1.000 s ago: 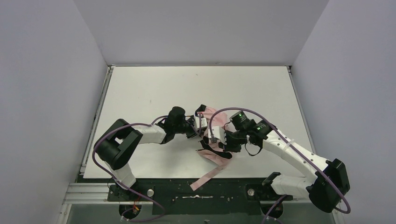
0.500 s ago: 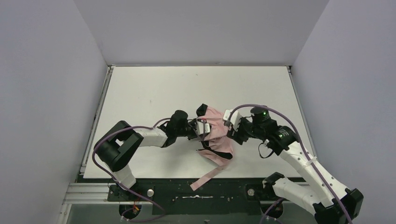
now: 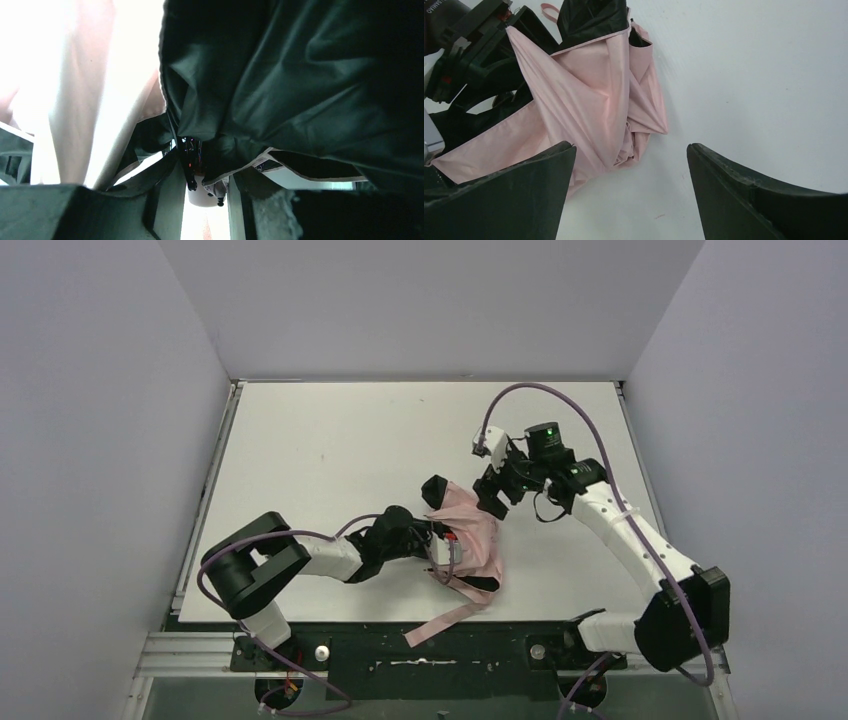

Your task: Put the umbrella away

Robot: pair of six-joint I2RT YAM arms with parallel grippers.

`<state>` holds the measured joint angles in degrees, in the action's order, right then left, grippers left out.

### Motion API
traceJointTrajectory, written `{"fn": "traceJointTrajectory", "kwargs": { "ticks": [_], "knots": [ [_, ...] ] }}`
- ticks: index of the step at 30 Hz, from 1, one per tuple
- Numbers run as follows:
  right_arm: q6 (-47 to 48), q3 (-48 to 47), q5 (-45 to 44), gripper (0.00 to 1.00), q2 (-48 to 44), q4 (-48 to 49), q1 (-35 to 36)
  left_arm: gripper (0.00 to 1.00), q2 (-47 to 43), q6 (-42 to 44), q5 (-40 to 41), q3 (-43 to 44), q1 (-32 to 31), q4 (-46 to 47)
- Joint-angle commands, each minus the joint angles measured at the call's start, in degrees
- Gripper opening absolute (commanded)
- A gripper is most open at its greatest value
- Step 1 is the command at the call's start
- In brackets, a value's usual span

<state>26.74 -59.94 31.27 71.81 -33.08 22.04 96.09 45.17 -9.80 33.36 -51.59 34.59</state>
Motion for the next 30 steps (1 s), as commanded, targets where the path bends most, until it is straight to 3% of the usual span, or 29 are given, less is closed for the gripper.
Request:
{"fn": "traceJointTrajectory", "kwargs": {
  "ticks": [1,13,30],
  "knots": [
    [6.1,-6.6,4.1,0.87,5.9,-5.6,-0.3,0.0,0.0,5.6,4.4,-1.4,-1.0,-1.9],
    [12.7,-11.0,7.8,0.93,17.5,-14.7,2.1,0.0,1.1,8.5,4.5,-0.3,-1.5,-4.2],
    [13.6,-7.8,-2.1,0.93,30.4,-8.8,5.5,0.0,0.4,9.4,5.8,-0.6,-1.5,-3.4]
  ]
}}
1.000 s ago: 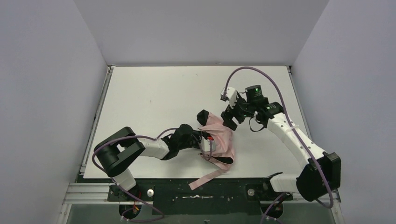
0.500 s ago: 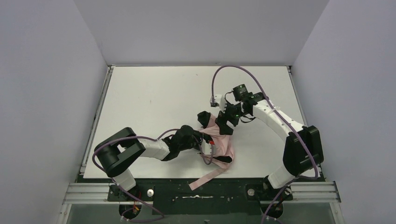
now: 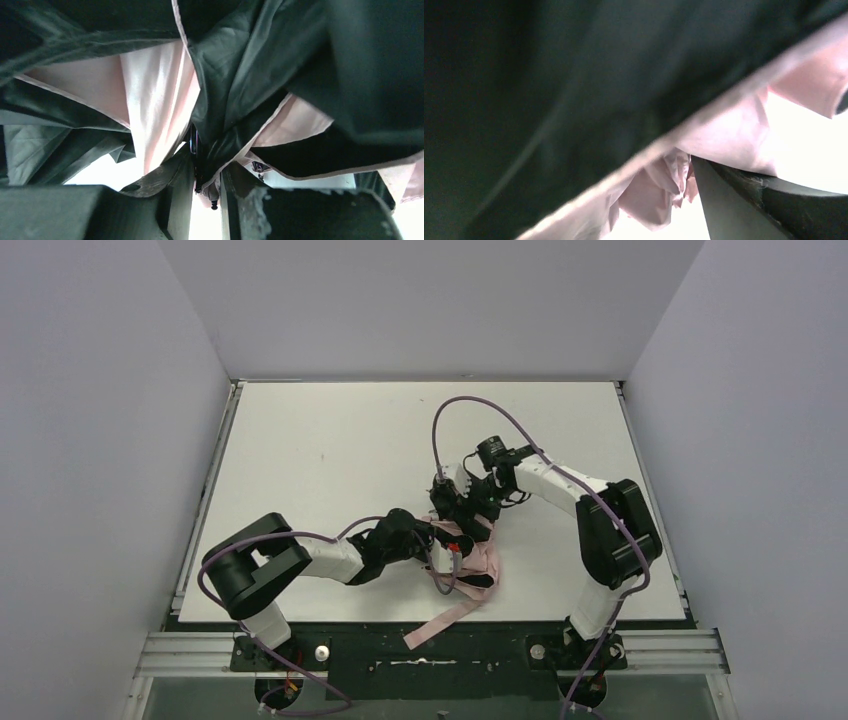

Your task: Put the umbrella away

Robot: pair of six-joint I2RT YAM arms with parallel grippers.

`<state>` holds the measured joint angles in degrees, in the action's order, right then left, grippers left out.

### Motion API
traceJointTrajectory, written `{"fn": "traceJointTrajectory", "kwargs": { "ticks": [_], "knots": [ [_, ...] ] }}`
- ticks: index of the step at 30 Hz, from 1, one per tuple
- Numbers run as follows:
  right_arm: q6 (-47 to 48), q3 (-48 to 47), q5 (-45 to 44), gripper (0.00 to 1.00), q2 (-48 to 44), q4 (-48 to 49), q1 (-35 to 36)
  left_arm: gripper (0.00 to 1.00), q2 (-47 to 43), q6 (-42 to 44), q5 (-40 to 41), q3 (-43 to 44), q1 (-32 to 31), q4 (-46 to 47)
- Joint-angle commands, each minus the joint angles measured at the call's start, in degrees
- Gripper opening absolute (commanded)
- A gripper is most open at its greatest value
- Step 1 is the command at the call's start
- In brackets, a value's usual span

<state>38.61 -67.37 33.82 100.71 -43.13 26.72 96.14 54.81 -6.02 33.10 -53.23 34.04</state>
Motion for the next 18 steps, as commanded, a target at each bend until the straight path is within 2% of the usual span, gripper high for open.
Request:
{"fn": "traceJointTrajectory", "kwargs": {
  "ticks": [1,4,7,9,13,16,18],
  "knots": [
    [1.7,-0.4,-5.5,0.92,2.2,1.2,1.2,0.0,0.1,-0.6,2.2,-0.3,0.1,-2.8],
    [1.6,-0.3,-6.8,0.87,3.9,1.6,1.8,0.0,-1.2,-2.6,2.4,0.0,0.1,-2.8],
    [1.0,0.3,-6.5,0.76,4.6,2.6,1.9,0.0,-3.3,-4.2,2.7,0.6,0.1,-4.7],
    [0.7,0.6,-6.5,0.65,4.7,3.4,1.9,0.0,-4.6,-5.3,3.1,0.9,0.2,-5.7],
    [0.3,1.5,-6.7,0.46,4.4,4.8,1.8,0.27,-7.3,-7.9,3.7,1.5,0.3,-8.4],
    [0.0,2.1,-6.7,0.39,3.7,6.2,1.8,0.45,-9.9,-9.9,3.1,0.6,0.3,-8.8],
    [-0.4,2.5,-7.4,0.35,3.1,7.2,1.8,0.54,-12.0,-11.9,3.4,-0.4,0.3,-8.1]
  ]
}}
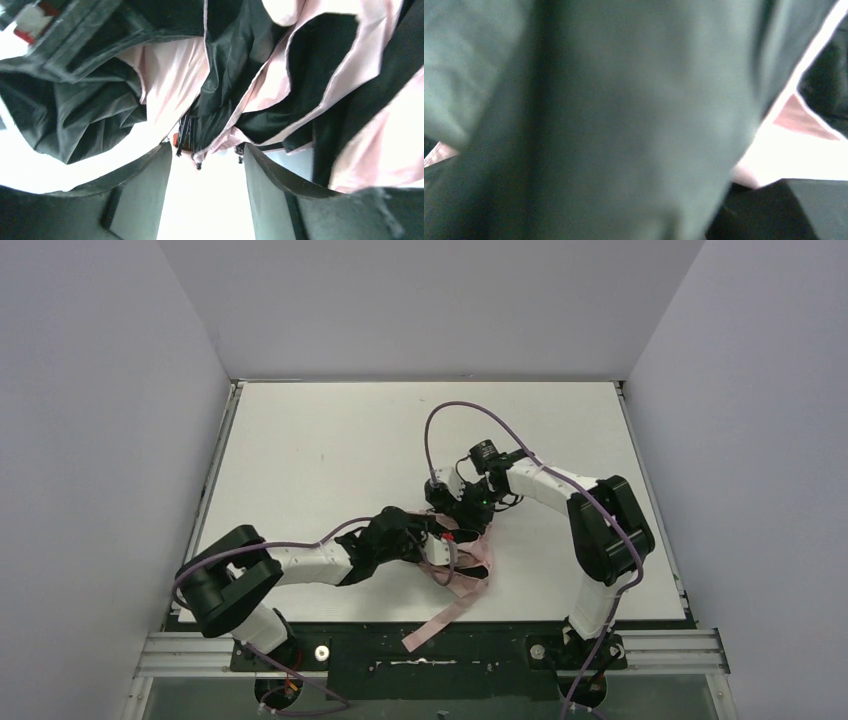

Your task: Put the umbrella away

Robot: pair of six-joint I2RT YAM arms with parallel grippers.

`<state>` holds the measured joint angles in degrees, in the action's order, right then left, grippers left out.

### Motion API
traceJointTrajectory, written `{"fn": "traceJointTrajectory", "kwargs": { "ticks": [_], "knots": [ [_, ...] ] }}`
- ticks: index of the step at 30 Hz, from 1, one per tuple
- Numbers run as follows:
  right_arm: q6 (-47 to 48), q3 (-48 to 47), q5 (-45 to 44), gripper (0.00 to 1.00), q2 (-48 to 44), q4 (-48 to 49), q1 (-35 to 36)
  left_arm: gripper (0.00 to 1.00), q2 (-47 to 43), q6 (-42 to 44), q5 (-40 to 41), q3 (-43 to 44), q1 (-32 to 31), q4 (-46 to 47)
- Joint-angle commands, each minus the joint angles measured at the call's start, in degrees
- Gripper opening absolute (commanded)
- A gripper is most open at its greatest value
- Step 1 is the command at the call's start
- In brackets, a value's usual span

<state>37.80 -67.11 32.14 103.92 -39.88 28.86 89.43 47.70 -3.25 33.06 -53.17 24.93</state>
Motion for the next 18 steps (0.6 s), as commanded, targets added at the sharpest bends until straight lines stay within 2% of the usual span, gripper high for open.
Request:
{"fn": "traceJointTrajectory", "kwargs": {
  "ticks": [1,3,7,11,15,17,18],
  "knots": [
    [0.4,2.4,-6.0,0.34,-0.4,4.3,-0.3,0.58,-6.4,-6.2,0.8,-0.8,0.3,1.0],
    [0.4,3.1,-6.9,0.31,-1.2,5.7,-0.3,0.63,-9.3,-8.3,0.8,-1.3,0.4,0.2],
    [1.3,6.6,-10.1,0.27,-4.4,10.9,0.0,0.64,-16.3,-15.2,-1.5,-2.4,2.1,-3.1],
    [6.1,11.2,-13.8,0.25,-8.7,16.1,2.7,0.64,-21.9,-25.7,-8.6,-3.2,8.1,-5.1],
    [10.2,20.3,-16.1,0.24,-14.5,27.3,5.2,0.68,-22.5,-30.8,-8.9,-2.7,12.5,-6.2],
    [10.7,24.6,-15.1,0.23,-17.3,33.1,5.4,0.83,-22.0,-30.9,-8.9,-2.6,12.8,-6.5],
    [10.7,26.2,-15.1,0.23,-18.3,35.6,5.7,0.86,-21.4,-31.2,-10.0,-2.6,13.1,-6.4]
  ]
}}
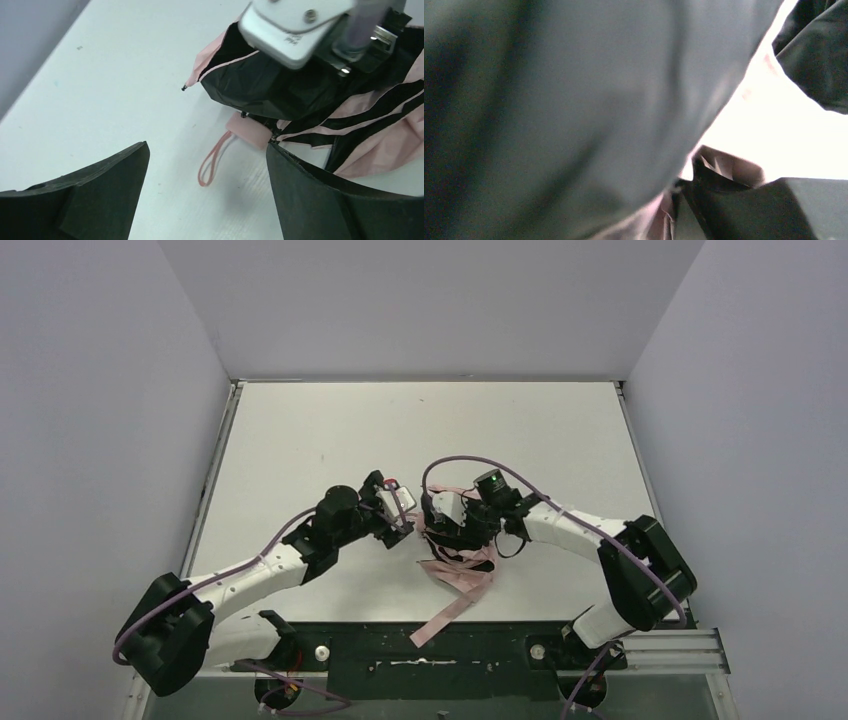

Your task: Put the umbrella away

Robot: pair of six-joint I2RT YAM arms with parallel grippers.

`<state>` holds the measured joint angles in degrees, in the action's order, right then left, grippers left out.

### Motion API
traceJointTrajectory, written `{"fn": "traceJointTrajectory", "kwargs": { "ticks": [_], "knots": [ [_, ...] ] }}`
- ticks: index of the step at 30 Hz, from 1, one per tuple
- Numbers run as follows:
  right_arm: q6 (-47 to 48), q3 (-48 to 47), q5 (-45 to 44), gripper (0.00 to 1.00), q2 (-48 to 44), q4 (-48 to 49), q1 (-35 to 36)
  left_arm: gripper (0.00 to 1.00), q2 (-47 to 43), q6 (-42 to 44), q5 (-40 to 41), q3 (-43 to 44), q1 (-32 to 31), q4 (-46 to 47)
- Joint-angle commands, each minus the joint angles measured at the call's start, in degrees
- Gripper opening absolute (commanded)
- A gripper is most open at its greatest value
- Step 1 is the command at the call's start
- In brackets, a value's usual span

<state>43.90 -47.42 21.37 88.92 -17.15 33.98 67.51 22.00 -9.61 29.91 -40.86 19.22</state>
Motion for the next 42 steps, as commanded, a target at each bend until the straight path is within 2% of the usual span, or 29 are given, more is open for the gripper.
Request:
{"fn": "traceJointTrajectory", "kwargs": {
  "ticks": [1,10,16,23,27,33,42],
  "knots": [
    [4.1,7.6,-4.7,0.23,-4.0,14.7,0.8,0.87,0.9,-5.4,-5.3,0.6,1.1,-0.7],
    [3.0,9.4,-6.7,0.22,-5.0,18.7,2.3,0.91,9.8,-5.0,-19.6,1.9,2.1,2.7],
    [2.8,9.3,-6.3,0.22,-5.0,18.2,2.4,0.92,18.5,-6.8,-21.8,4.8,2.6,9.2],
    [3.9,9.3,-4.4,0.22,-5.5,15.2,2.4,0.92,25.3,-13.4,-18.8,3.8,5.4,24.9],
    [4.1,8.8,-1.6,0.22,-5.8,13.6,2.4,0.93,25.8,-12.9,-19.9,3.8,6.3,24.5],
    [4.1,7.3,2.4,0.22,-5.4,11.0,2.4,0.93,24.8,-8.6,-20.7,4.7,6.8,19.0],
    [3.3,5.2,6.2,0.22,-5.3,9.1,2.5,0.94,28.6,-9.7,-26.8,6.6,6.8,18.4]
  ]
}}
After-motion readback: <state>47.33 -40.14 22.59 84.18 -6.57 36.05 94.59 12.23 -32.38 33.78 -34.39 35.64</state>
